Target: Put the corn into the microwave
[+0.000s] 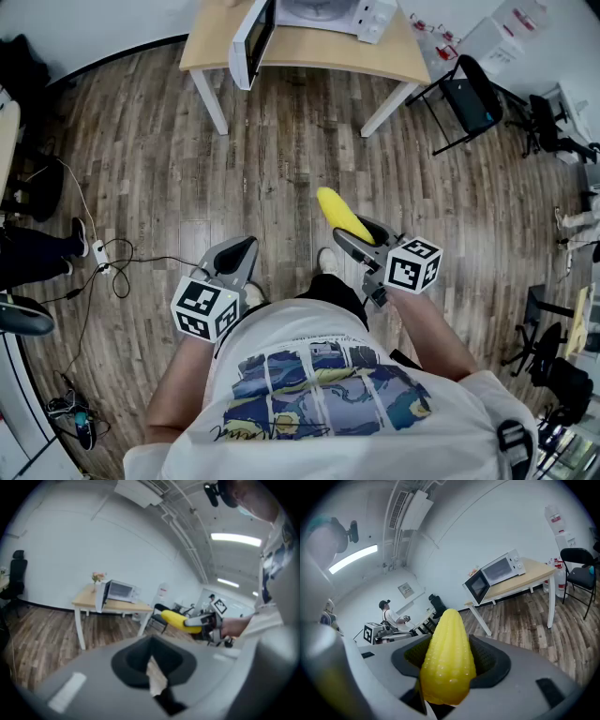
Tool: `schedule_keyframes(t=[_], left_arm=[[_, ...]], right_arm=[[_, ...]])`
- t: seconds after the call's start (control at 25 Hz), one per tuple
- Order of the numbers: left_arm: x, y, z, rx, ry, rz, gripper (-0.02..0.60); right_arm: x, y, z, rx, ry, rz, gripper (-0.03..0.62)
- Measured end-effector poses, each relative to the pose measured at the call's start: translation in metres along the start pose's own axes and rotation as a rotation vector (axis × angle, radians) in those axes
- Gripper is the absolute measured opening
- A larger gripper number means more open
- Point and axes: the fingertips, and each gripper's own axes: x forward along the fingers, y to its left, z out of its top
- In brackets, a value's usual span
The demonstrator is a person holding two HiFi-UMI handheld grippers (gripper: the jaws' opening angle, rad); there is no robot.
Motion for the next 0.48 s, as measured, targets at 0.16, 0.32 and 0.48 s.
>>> schedule_keyframes(t=[0.16, 0.32, 0.48], left_arm=[[-0.026, 0.011, -0.013, 0.013, 0.017, -0.038, 0.009], [-0.029, 0.022, -0.014, 0.014, 0.021, -0.064, 0.009], [-0.01, 0.025, 0.004, 0.021, 0.018, -0.087, 0.009]], right_arm=[[0.008, 0.021, -0.011, 0.024, -0.034, -0.036, 0.249], [0.01, 0.029, -0.024, 0.041, -0.022, -0.059, 0.249], [0.014, 0.023, -0.013, -0.01, -0.003, -0.078, 0.249]])
